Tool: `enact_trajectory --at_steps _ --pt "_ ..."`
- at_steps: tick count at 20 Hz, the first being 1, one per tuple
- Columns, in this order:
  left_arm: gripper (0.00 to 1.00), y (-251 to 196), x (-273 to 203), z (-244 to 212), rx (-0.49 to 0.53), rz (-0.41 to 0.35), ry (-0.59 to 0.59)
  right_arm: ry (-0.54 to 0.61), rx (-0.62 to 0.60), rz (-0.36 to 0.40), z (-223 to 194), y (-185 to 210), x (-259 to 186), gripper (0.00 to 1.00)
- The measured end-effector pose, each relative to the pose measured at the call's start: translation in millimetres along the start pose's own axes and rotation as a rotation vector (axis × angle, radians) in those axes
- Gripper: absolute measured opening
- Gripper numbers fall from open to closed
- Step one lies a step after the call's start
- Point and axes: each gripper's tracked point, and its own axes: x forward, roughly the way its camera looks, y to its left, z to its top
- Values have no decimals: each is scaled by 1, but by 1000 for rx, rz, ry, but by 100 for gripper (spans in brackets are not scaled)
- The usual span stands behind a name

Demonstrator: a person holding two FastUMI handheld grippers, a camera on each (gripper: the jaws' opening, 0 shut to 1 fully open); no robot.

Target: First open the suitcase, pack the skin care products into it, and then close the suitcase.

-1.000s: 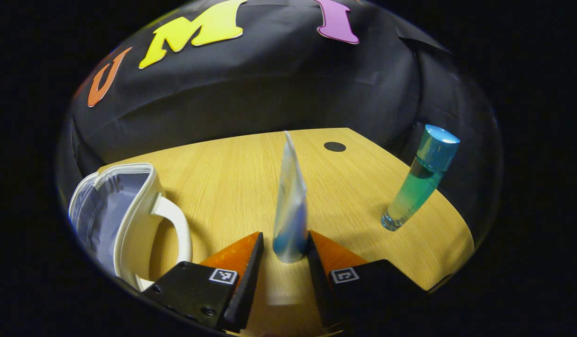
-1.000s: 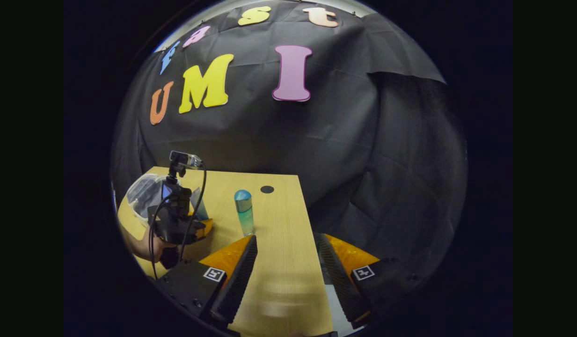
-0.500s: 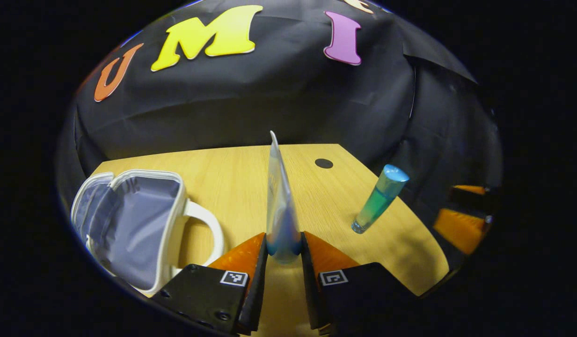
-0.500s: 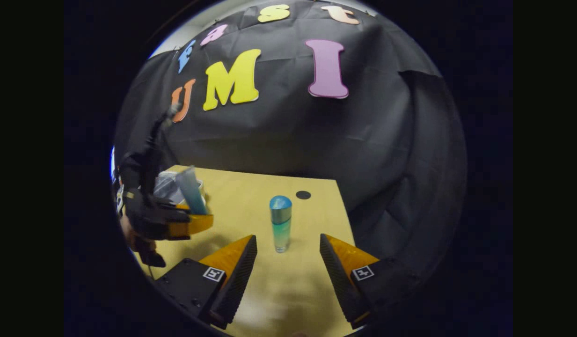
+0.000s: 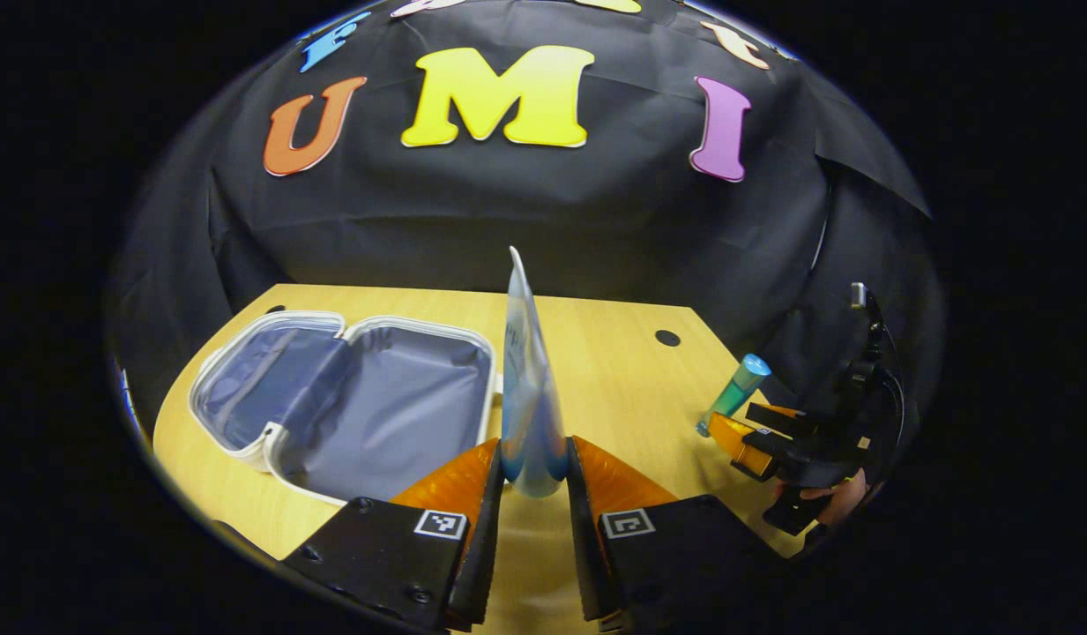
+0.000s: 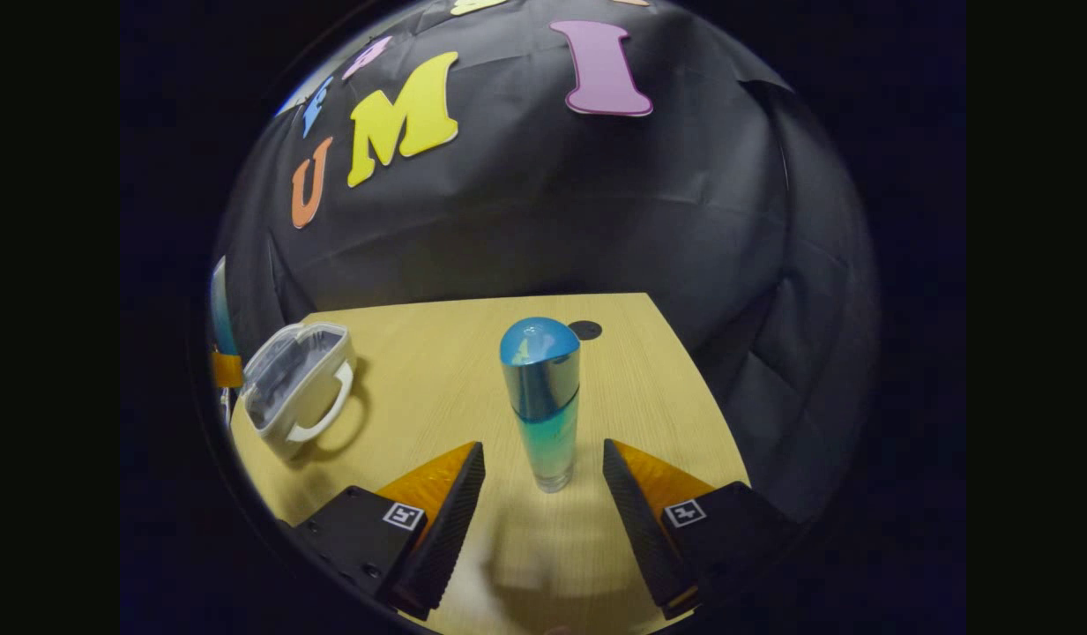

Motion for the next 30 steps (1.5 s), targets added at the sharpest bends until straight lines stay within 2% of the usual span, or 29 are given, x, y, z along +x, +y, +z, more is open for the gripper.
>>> enact_trajectory --at_steps 3,5,7,9,10,14,17,19,21,22,24,26,30 --pt "42 31 -16 -2 -33 60 1 13 -1 -20 -5 -3 18 77" --pt "42 49 -26 1 -42 90 -5 35 -18 -31 -10 -3 28 61" --pt "41 67 -30 0 -33 120 -2 39 -16 -33 -10 -1 32 55" --pt "42 81 -33 1 -34 134 -1 40 -15 -61 -7 -5 32 41" --pt "42 86 -34 1 -35 135 -2 40 -10 -66 -7 -6 32 38" --pt "41 104 -26 11 3 76 -1 67 51 -56 7 4 11 35" --pt "41 126 -2 19 76 24 -1 26 28 -31 39 20 -40 35" --pt "42 142 18 8 115 1 30 4 2 -7 60 37 -75 35" --pt "41 155 40 -11 113 -25 90 -10 -26 16 73 55 -105 32" --pt "41 159 51 -21 101 -40 123 -11 -24 27 80 66 -120 35" --pt "42 168 73 -46 81 -57 208 -27 28 33 92 81 -145 34" --pt "42 173 88 -62 75 -56 268 -55 63 31 104 95 -162 32" --pt "42 173 104 -75 110 -62 359 -76 72 35 118 106 -178 34"
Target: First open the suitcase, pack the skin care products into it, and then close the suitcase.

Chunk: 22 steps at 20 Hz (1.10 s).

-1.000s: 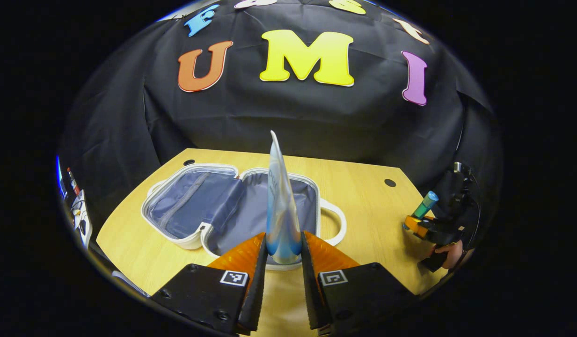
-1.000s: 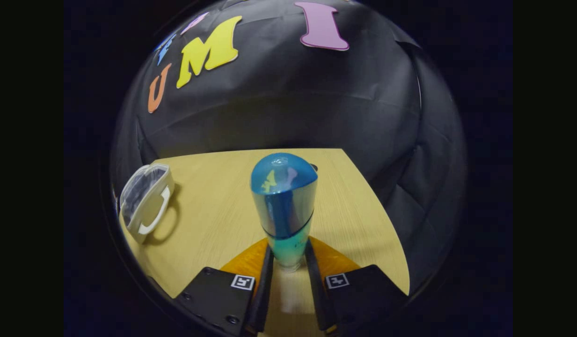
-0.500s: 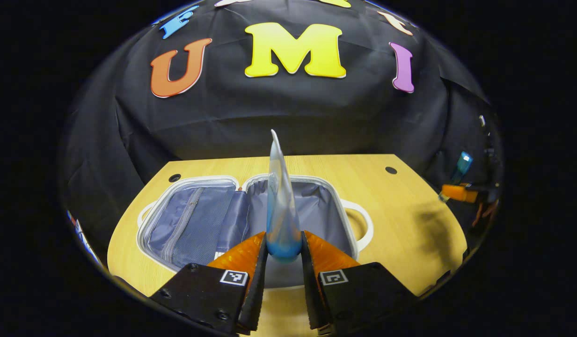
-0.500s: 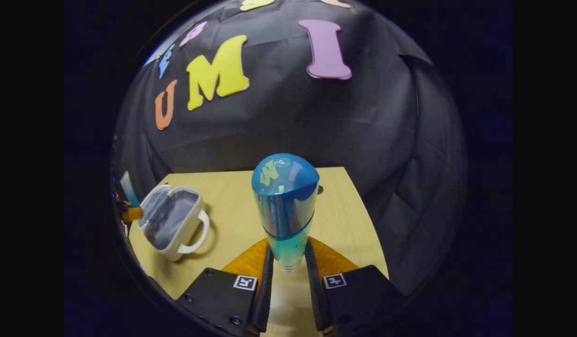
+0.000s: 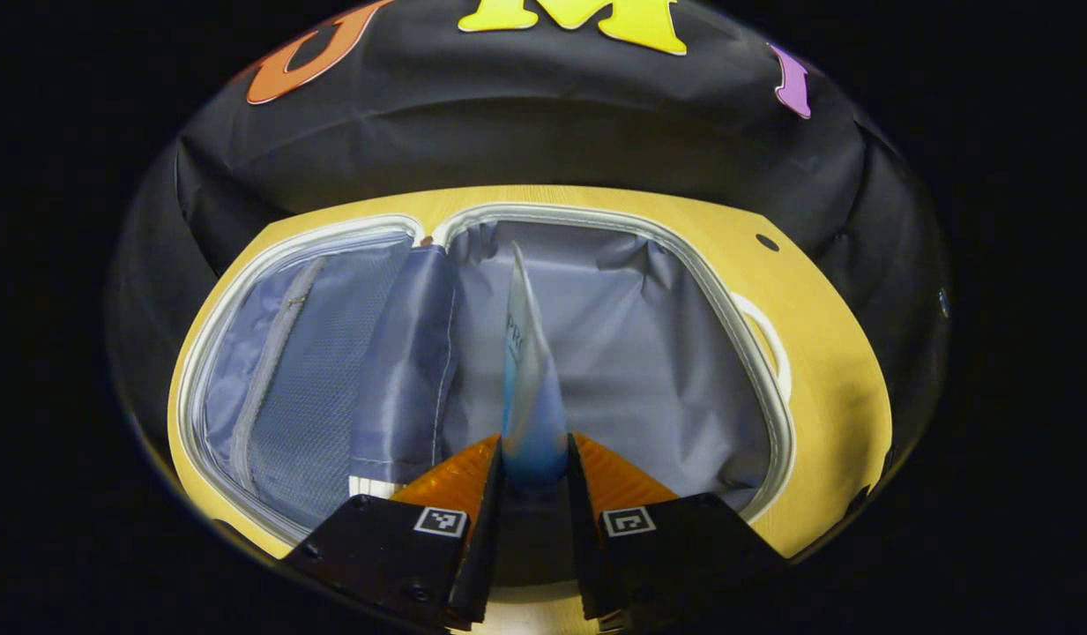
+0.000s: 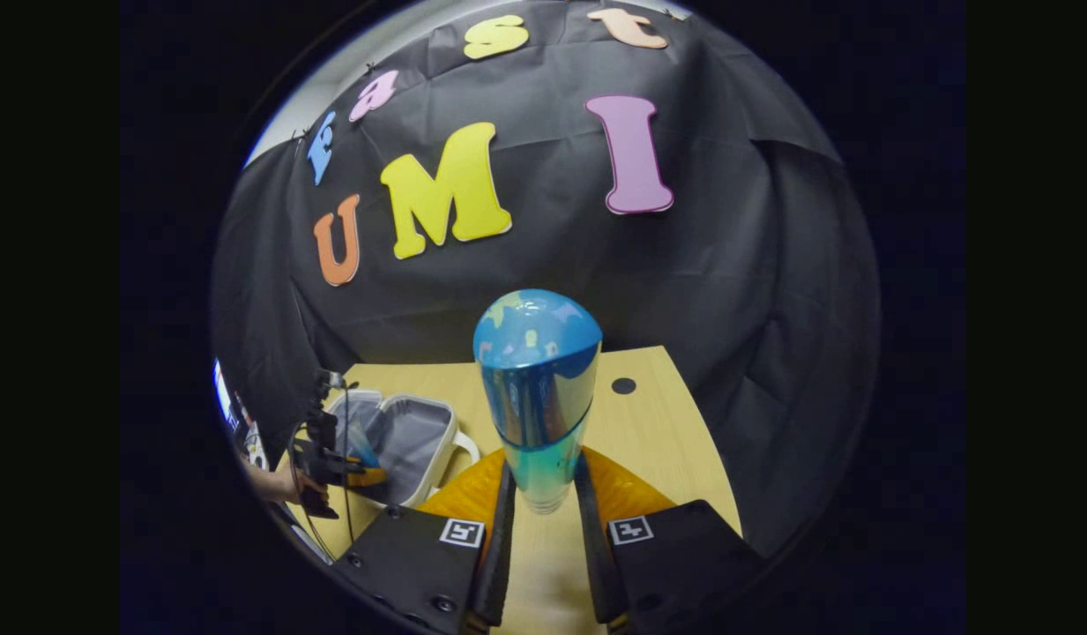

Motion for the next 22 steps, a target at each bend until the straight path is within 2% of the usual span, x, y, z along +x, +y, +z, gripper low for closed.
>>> enact_trajectory --at_steps 3,4,10,11,12,13,14,15,16,17,18,19,22 --pt "42 -4 12 -9 5 6 78 -8 13 2 1 7 -6 34" --pt "42 -5 13 -2 10 9 55 -8 6 5 1 9 -7 34" --pt "42 -2 23 4 28 52 113 10 -25 40 -2 26 -9 34" --pt "48 -1 25 4 29 59 119 17 -31 45 -4 30 -7 34" --pt "42 -2 23 4 30 62 125 26 -37 52 -5 35 -6 34" --pt "42 -1 24 3 32 63 127 43 -50 61 -9 41 -3 34" --pt "36 -1 23 3 29 66 129 63 -65 75 -14 48 0 34" --pt "45 -3 22 3 22 61 125 83 -78 91 -18 55 4 34" --pt "47 -6 22 4 7 51 118 100 -81 111 -23 65 7 34" --pt "53 -8 18 4 -8 45 112 113 -84 127 -26 73 11 34" --pt "51 -11 15 5 -24 37 98 125 -95 142 -29 82 15 34" --pt "76 -11 8 10 -37 36 73 134 -109 156 -32 91 21 34" --pt "77 -3 -48 54 -75 71 -155 169 -148 221 -40 134 43 34"
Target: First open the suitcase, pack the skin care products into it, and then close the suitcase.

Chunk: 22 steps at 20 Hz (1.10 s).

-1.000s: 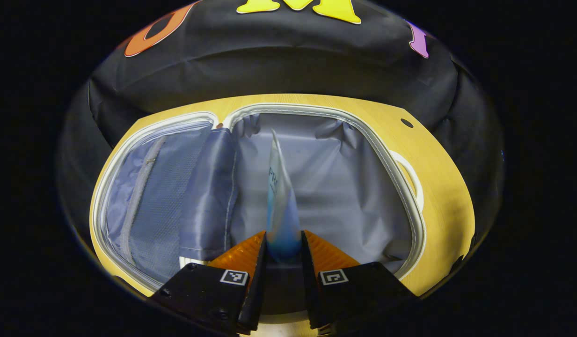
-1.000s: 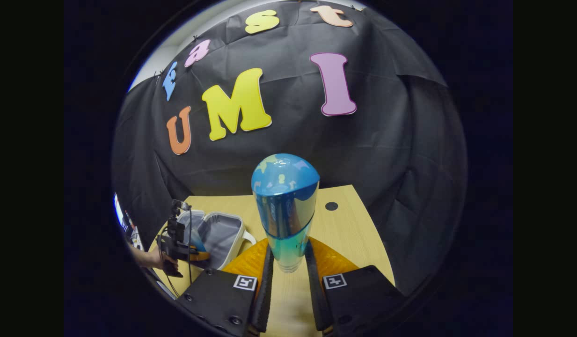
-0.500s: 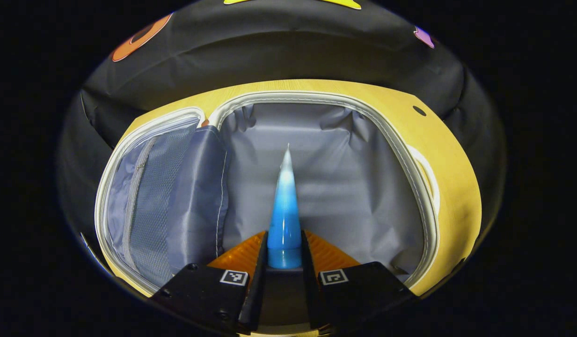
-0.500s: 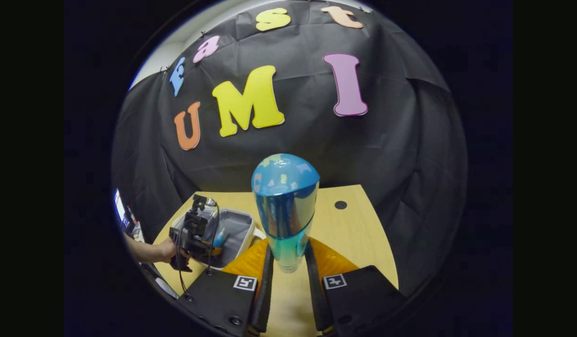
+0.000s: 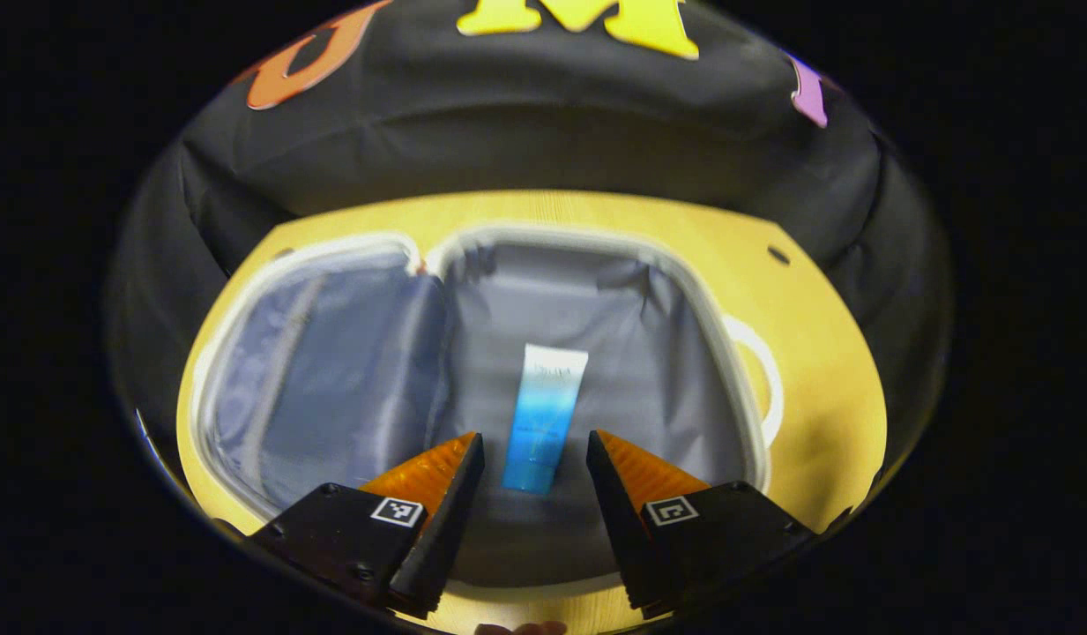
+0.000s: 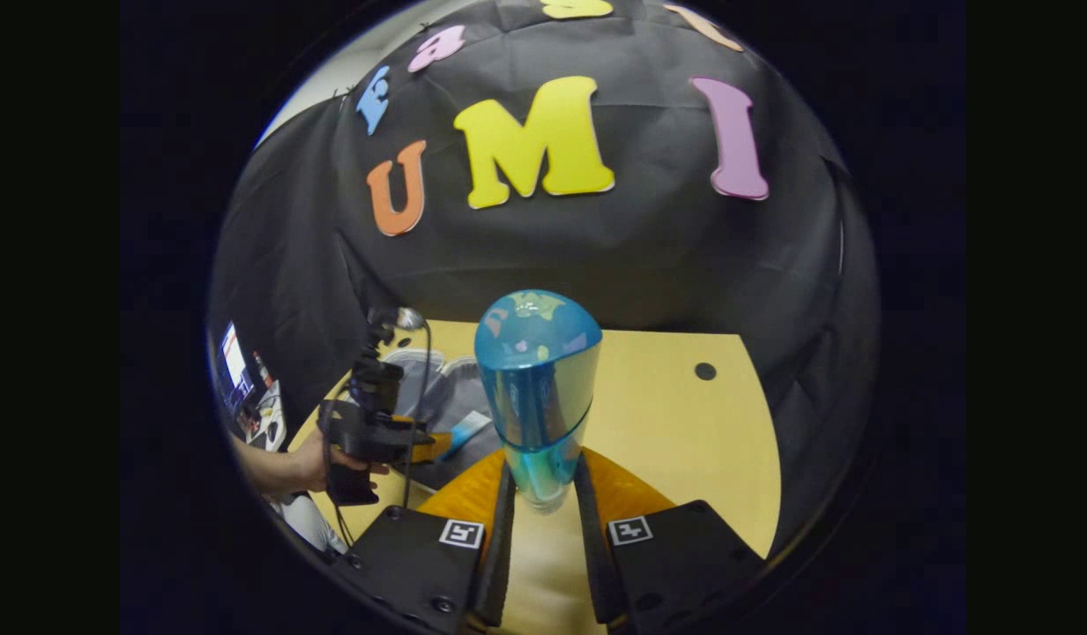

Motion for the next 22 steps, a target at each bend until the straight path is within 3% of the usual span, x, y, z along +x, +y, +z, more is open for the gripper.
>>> enact_trajectory --at_steps 3,7,12,15,22 --pt "99 38 -64 40 -22 86 -207 67 12 68 -5 44 50 34" --pt "99 97 -120 21 -91 176 -259 208 65 111 -33 99 130 32" --pt "99 157 -142 -35 -263 223 -194 383 143 6 -96 108 187 35" --pt "98 175 -147 -57 -283 239 -178 447 213 -62 -117 98 198 31" --pt "98 193 -153 -55 -311 226 -198 548 301 -173 -133 90 215 34"
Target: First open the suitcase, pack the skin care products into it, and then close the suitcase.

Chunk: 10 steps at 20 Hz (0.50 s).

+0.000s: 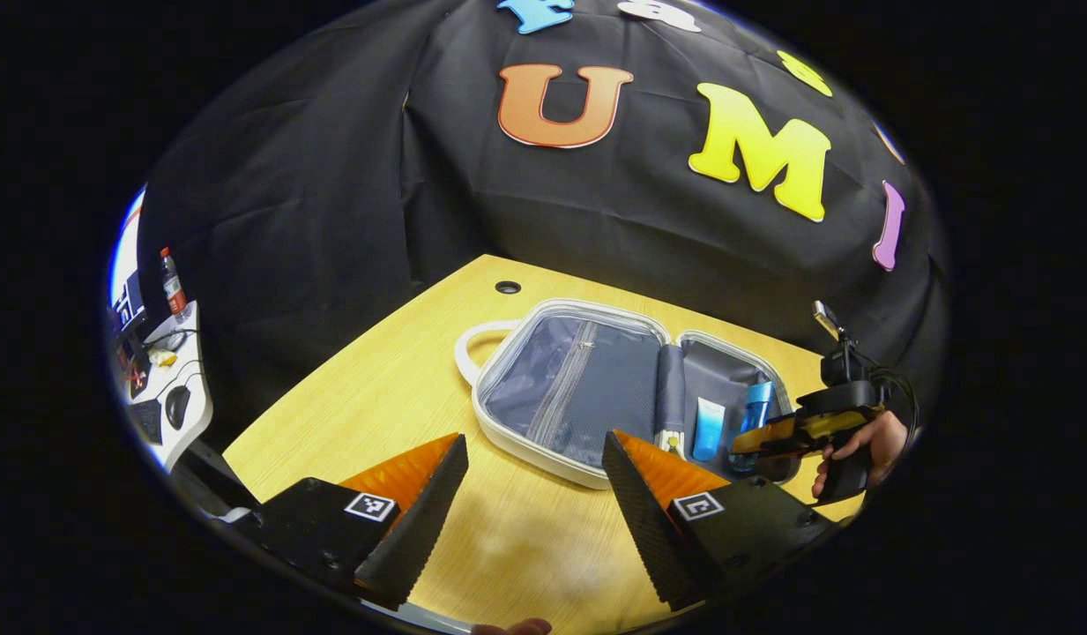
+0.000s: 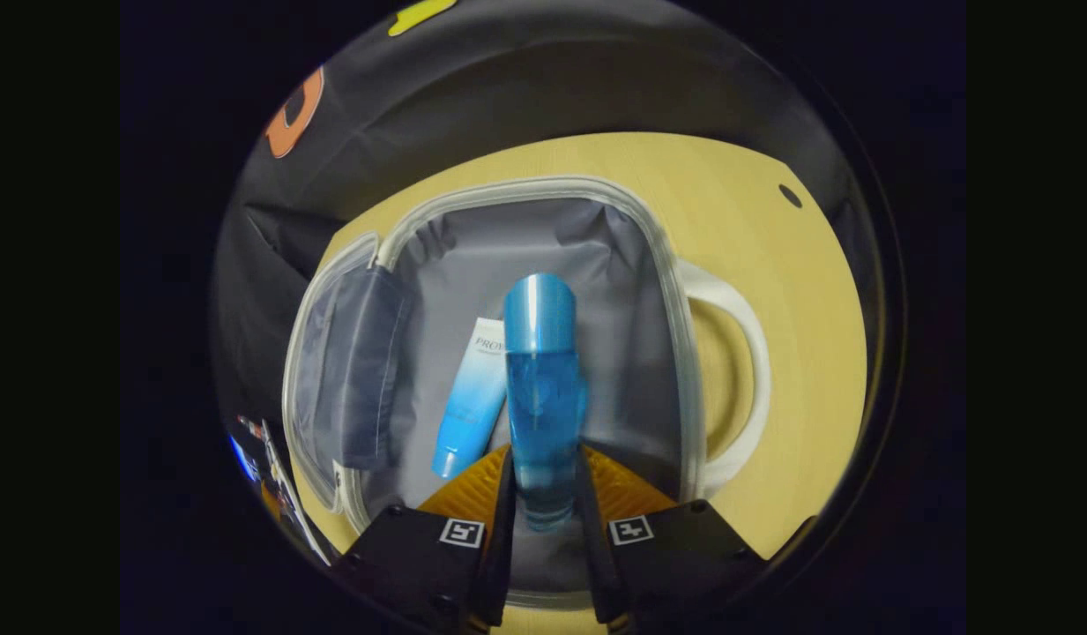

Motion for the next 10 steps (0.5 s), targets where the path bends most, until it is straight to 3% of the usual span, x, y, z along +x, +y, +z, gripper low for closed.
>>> enact_trajectory --at_steps 3,10 --pt "98 -4 3 5 5 -19 -12 6 -11 -27 0 -1 1 31" --pt "98 11 10 17 -8 -33 -30 -27 -55 -24 1 1 -12 37"
